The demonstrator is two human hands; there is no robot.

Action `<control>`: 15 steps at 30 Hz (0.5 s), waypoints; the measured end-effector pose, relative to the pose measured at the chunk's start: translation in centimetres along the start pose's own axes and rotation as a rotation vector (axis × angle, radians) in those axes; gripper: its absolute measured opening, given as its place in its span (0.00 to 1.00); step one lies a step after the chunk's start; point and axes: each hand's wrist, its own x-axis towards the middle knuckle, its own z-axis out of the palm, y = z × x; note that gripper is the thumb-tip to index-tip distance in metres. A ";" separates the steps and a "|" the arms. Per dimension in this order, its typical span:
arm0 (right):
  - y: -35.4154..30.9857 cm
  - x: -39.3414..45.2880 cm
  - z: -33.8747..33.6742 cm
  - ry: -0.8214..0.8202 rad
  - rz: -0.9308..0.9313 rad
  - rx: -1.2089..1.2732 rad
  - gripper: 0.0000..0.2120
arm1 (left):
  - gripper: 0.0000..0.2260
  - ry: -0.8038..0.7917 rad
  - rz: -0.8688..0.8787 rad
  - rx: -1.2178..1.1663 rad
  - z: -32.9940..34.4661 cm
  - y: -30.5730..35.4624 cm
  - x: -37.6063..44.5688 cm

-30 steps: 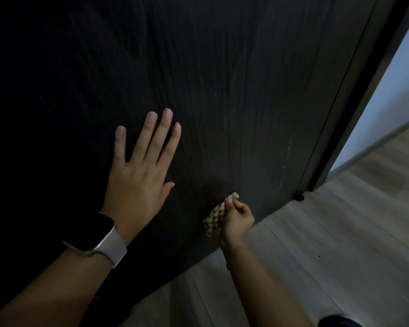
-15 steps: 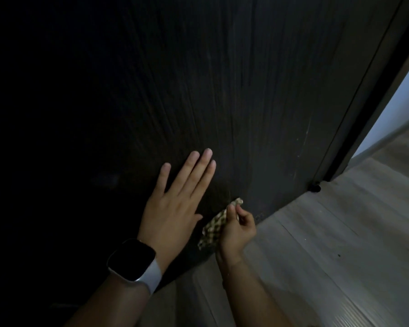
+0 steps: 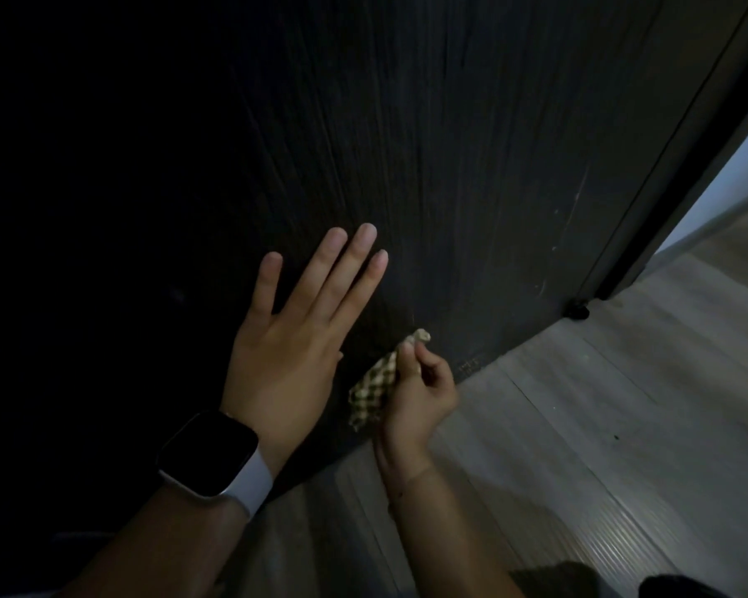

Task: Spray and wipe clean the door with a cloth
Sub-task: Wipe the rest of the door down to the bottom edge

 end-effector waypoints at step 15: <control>3.4 2.6 -2.1 0.164 0.304 0.042 0.04 | 0.51 -0.012 0.016 0.023 -0.3 -0.1 0.3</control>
